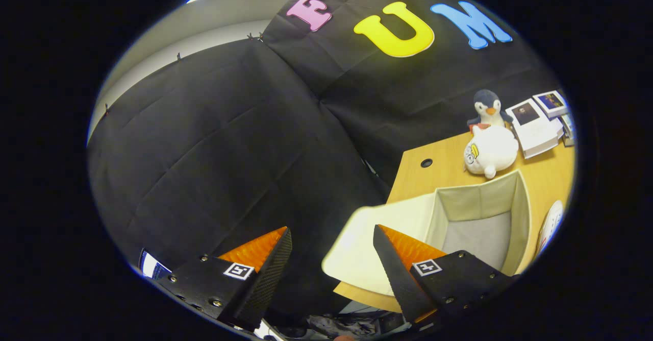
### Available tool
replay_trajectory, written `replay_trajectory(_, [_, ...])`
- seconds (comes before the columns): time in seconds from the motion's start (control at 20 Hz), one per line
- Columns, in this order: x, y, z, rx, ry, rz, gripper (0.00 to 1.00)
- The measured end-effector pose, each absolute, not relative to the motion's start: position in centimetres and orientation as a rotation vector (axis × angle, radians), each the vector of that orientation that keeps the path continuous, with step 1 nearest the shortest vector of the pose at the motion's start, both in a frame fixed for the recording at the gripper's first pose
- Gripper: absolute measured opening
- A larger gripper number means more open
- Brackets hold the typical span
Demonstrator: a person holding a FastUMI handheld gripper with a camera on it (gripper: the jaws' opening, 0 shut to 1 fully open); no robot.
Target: Open the storage box then place both shoes into the box .Put the left shoe in first, then the right shoe, with the right side of both shoes facing outward in a uniform manner.
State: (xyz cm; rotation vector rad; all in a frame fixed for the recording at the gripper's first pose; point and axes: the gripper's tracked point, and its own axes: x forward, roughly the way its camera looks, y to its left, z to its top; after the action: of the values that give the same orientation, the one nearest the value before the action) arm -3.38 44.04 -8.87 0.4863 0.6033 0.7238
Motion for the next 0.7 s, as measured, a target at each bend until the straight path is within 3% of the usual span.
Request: replay_trajectory(0.7, [0.0,26.7,-12.3,0.251,0.561,0.458,0.97])
